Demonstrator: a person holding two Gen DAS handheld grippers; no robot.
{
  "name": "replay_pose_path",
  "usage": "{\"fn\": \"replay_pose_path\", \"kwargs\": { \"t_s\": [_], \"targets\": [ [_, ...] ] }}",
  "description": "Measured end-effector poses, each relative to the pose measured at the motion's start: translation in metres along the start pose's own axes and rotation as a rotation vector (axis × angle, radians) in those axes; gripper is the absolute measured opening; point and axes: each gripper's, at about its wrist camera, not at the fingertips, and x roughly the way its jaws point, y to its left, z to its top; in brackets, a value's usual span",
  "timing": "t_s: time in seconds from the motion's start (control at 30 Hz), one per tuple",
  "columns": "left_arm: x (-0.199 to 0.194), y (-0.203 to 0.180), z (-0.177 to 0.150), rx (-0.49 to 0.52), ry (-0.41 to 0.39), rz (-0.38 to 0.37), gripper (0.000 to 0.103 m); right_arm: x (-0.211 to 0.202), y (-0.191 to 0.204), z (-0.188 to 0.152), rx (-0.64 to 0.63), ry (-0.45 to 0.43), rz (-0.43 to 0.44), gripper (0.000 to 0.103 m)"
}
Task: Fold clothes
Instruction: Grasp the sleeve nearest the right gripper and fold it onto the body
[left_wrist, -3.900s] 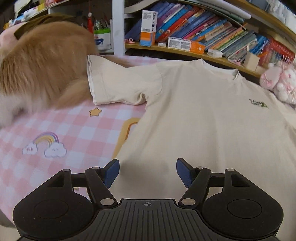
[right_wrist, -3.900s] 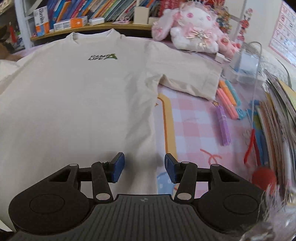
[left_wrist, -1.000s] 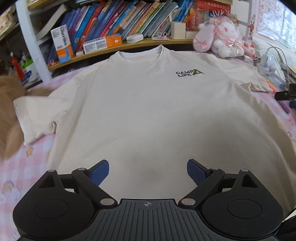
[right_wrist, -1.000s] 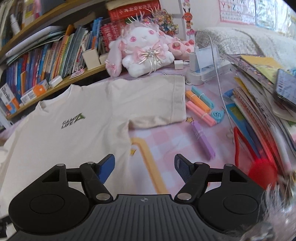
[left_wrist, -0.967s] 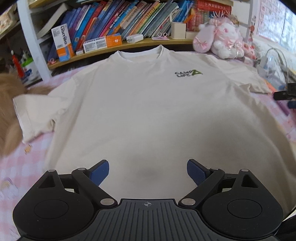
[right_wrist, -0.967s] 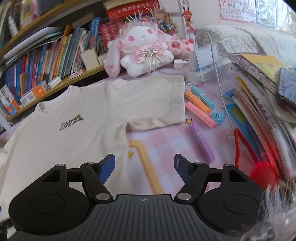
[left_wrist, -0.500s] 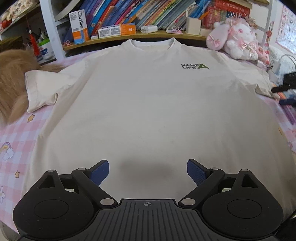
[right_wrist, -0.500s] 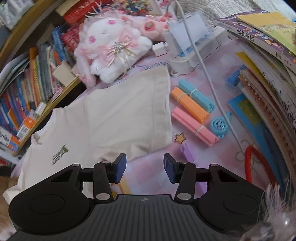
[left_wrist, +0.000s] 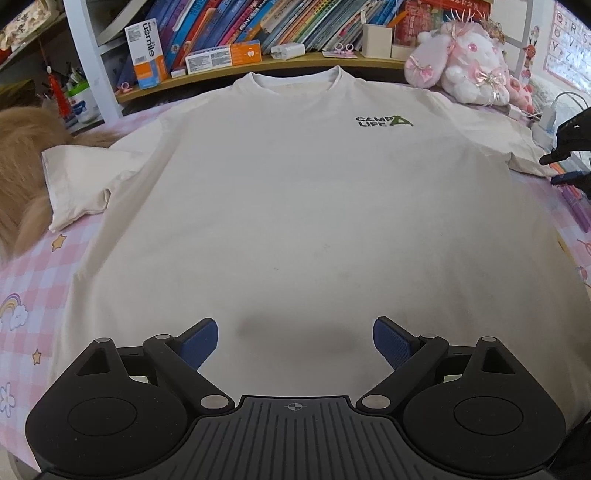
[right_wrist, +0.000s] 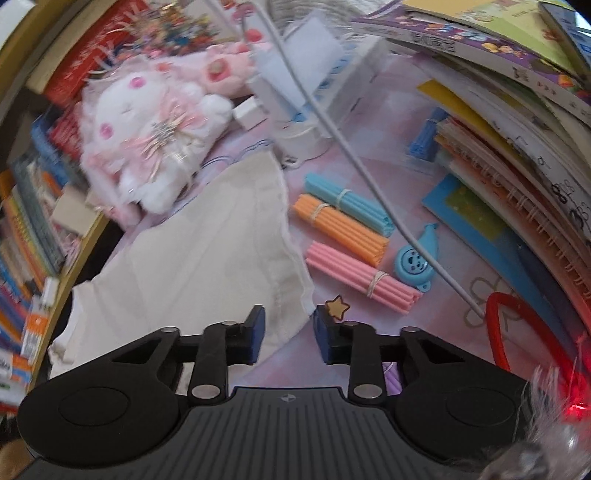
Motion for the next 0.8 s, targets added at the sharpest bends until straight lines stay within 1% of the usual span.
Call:
{"fn": "replay_pose_path", "kwargs": {
  "t_s": [0.03, 0.1, 0.13, 0.2, 0.23, 0.37, 0.43, 0.47, 0.53, 0.6, 0.67, 0.7, 0.73, 0.77, 0.8],
  "targets": [
    [0.000, 0.001, 0.000, 0.001, 0.000, -0.001, 0.093, 0.001, 0.001, 0.000, 0.001, -0.003, -0.013, 0.019],
    [0.000, 0.004, -0.001, 0.002, 0.000, -0.003, 0.093, 0.003, 0.004, 0.001, -0.006, -0.009, -0.040, 0.013],
    [0.000, 0.005, -0.001, 0.001, -0.002, -0.003, 0.093, 0.002, 0.008, 0.002, -0.020, -0.019, -0.049, 0.012],
    [-0.001, 0.009, -0.002, -0.004, -0.005, -0.003, 0.093, 0.001, 0.016, 0.004, -0.050, -0.040, -0.066, 0.006],
    [-0.001, 0.012, -0.003, -0.010, -0.005, -0.002, 0.093, 0.000, 0.020, 0.005, -0.065, -0.050, -0.075, 0.006],
    [0.000, 0.024, -0.006, -0.039, -0.004, 0.001, 0.093, -0.011, 0.058, 0.006, -0.242, -0.137, -0.074, 0.006],
    [0.000, 0.030, -0.007, -0.057, -0.004, 0.002, 0.093, -0.016, 0.079, 0.005, -0.334, -0.174, -0.057, 0.006],
    [0.000, 0.033, -0.007, -0.065, -0.004, 0.002, 0.093, -0.017, 0.092, 0.000, -0.389, -0.190, -0.039, 0.006],
    [0.000, 0.039, -0.008, -0.082, -0.004, 0.001, 0.093, -0.022, 0.119, -0.014, -0.531, -0.218, 0.033, 0.005],
    [0.002, 0.044, -0.008, -0.099, -0.001, -0.003, 0.093, -0.026, 0.148, -0.040, -0.727, -0.223, 0.140, 0.005],
    [0.004, 0.049, -0.007, -0.113, 0.000, -0.010, 0.093, -0.029, 0.168, -0.072, -0.922, -0.203, 0.254, 0.005],
    [0.004, 0.050, -0.007, -0.117, 0.000, -0.014, 0.093, -0.027, 0.176, -0.091, -1.032, -0.159, 0.302, 0.005],
    [0.005, 0.051, -0.007, -0.117, 0.001, -0.016, 0.093, -0.021, 0.181, -0.110, -1.130, -0.086, 0.326, 0.005],
    [0.006, 0.052, -0.007, -0.116, 0.002, -0.019, 0.093, -0.014, 0.182, -0.123, -1.180, -0.041, 0.316, 0.006],
    [0.006, 0.053, -0.008, -0.116, 0.003, -0.021, 0.093, -0.008, 0.182, -0.137, -1.228, 0.005, 0.307, 0.011]
  ]
}}
